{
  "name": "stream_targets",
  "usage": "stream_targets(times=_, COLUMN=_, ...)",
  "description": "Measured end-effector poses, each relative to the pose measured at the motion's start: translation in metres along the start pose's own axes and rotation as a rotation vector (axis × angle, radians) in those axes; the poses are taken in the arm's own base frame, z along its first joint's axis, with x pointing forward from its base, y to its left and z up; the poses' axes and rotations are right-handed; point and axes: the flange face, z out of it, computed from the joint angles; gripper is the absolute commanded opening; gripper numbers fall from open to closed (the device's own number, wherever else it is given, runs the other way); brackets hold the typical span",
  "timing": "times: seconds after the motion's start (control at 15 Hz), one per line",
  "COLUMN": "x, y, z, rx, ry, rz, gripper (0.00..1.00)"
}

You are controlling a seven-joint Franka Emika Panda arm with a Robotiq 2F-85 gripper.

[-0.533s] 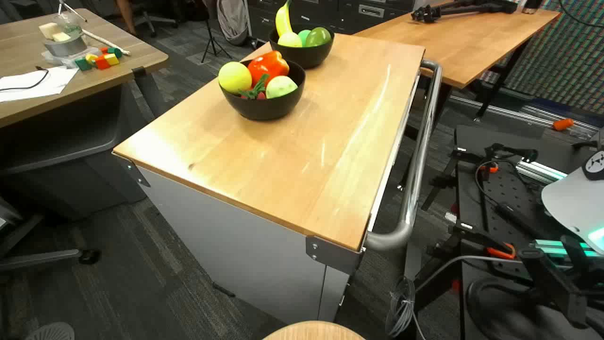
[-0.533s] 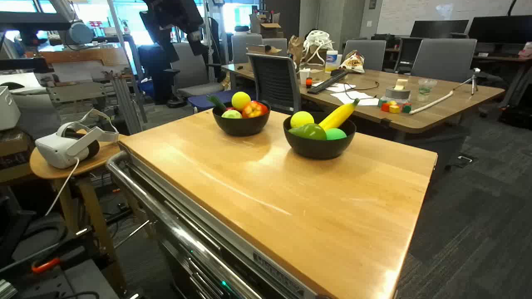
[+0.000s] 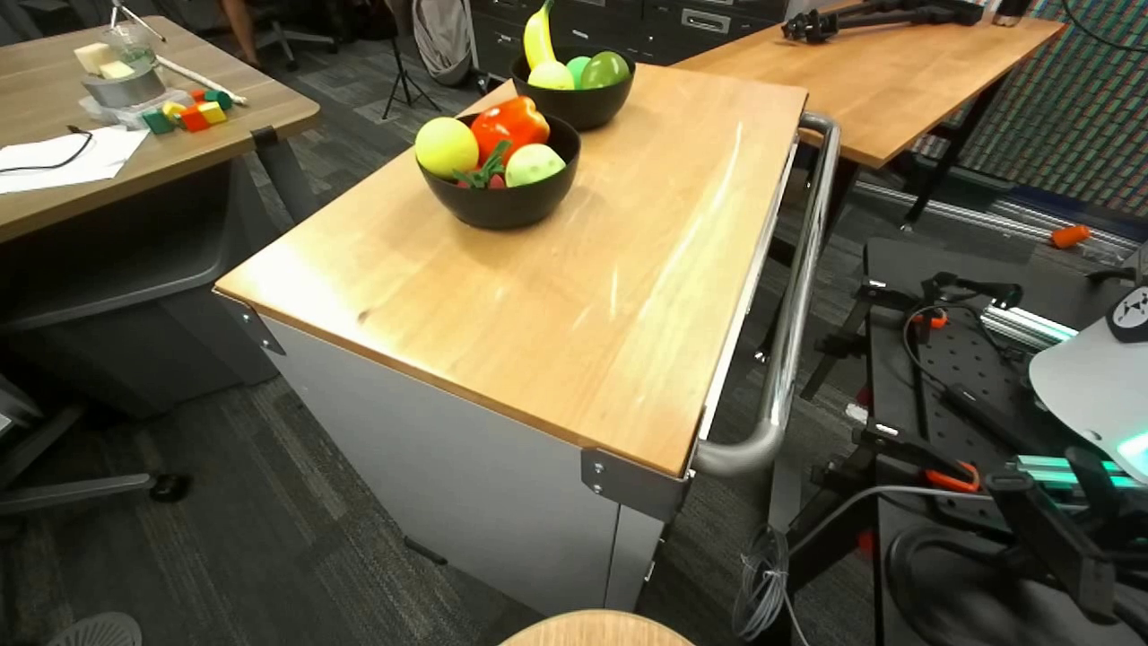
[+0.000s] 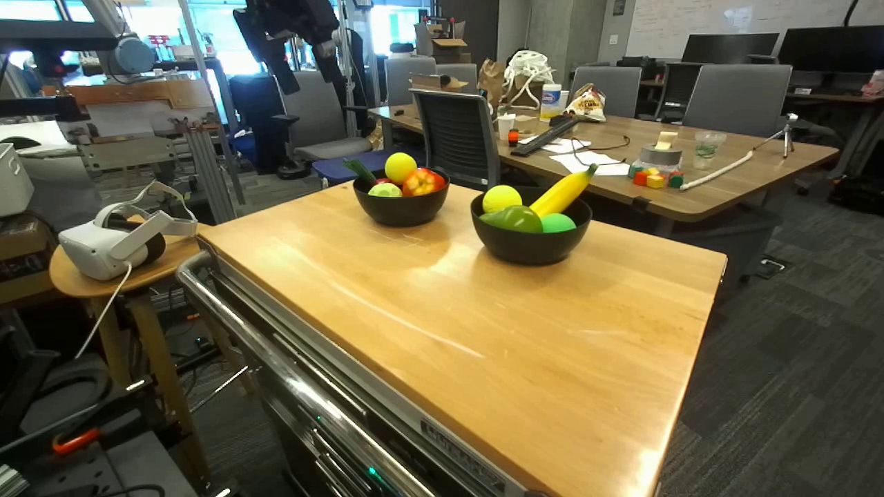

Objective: Take one fruit from the left bowl and put it on the table then remove all the fruits from the right and left bowl and put them on the table respectively

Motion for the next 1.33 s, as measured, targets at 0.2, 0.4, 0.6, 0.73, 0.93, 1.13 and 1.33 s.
stream_targets(times=0.2, x=0.0, y=-0.001, z=0.006, rx=0.0, ry=-0.011, rz=0.007, gripper=1.0)
stream_targets(times=0.4, x=0.008, y=-0.005, z=0.025, rx=-0.023, ry=-0.001, rz=0.012, gripper=1.0)
stream_targets(times=0.6, x=0.029, y=-0.013, z=0.054, rx=0.0, ry=0.054, rz=-0.013, gripper=1.0)
stream_targets(times=0.73, x=0.05, y=-0.016, z=0.078, rx=0.043, ry=0.085, rz=-0.014, gripper=1.0)
stream_targets(times=0.93, x=0.086, y=-0.021, z=0.117, rx=0.161, ry=0.079, rz=-0.02, gripper=1.0)
stream_targets(times=1.13, x=0.121, y=-0.025, z=0.143, rx=0.272, ry=0.06, rz=-0.021, gripper=1.0)
stream_targets(times=1.33, x=0.134, y=-0.025, z=0.144, rx=0.299, ry=0.067, rz=-0.025, gripper=1.0)
